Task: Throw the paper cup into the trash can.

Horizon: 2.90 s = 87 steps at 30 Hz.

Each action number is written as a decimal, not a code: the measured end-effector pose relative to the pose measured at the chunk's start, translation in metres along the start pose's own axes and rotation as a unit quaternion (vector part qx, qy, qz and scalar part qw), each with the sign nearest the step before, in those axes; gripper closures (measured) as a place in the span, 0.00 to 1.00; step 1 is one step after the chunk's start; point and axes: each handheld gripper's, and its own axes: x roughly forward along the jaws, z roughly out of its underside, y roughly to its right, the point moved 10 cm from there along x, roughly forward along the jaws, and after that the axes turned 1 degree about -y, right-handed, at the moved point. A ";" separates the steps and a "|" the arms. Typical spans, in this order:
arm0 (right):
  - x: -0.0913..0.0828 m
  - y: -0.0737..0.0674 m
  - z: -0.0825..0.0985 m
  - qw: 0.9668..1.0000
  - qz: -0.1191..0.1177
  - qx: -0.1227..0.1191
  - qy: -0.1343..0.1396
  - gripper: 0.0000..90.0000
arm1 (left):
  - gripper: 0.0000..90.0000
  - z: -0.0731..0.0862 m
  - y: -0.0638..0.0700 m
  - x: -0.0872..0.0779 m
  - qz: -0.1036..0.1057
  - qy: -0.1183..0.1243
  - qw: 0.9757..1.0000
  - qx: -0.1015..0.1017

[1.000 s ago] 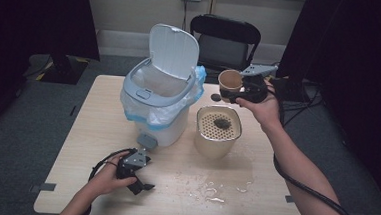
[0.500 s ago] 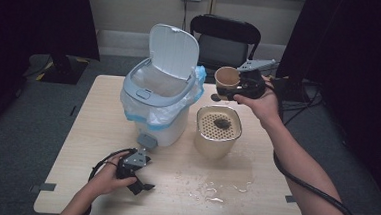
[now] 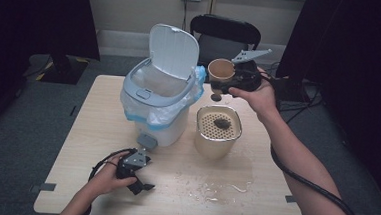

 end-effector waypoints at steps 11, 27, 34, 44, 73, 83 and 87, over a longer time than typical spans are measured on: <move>0.000 -0.013 -0.021 1.000 -0.014 -0.015 0.000 0.40 | 0.00 0.000 0.000 0.000 -0.001 0.000 1.000 0.000; 0.004 -0.029 -0.057 0.999 -0.029 -0.025 0.014 0.40 | 0.00 0.000 0.000 0.000 0.000 0.000 1.000 -0.002; 0.020 -0.044 -0.069 0.998 -0.046 -0.030 0.016 0.40 | 0.00 0.000 0.000 0.000 0.000 0.000 1.000 -0.002; 0.048 -0.067 -0.076 0.997 -0.073 -0.038 0.010 0.39 | 0.00 0.000 0.000 0.000 0.001 0.001 1.000 -0.002; 0.043 -0.049 -0.041 0.998 -0.059 -0.022 -0.013 0.25 | 0.00 0.000 0.000 0.000 -0.001 0.000 1.000 0.000; 0.052 -0.029 -0.033 0.999 -0.043 0.002 -0.020 0.25 | 0.00 0.000 0.000 0.000 0.000 0.000 1.000 0.001; 0.059 -0.028 -0.037 0.999 -0.040 0.000 -0.020 0.25 | 0.00 0.000 0.000 0.000 0.000 0.000 1.000 0.001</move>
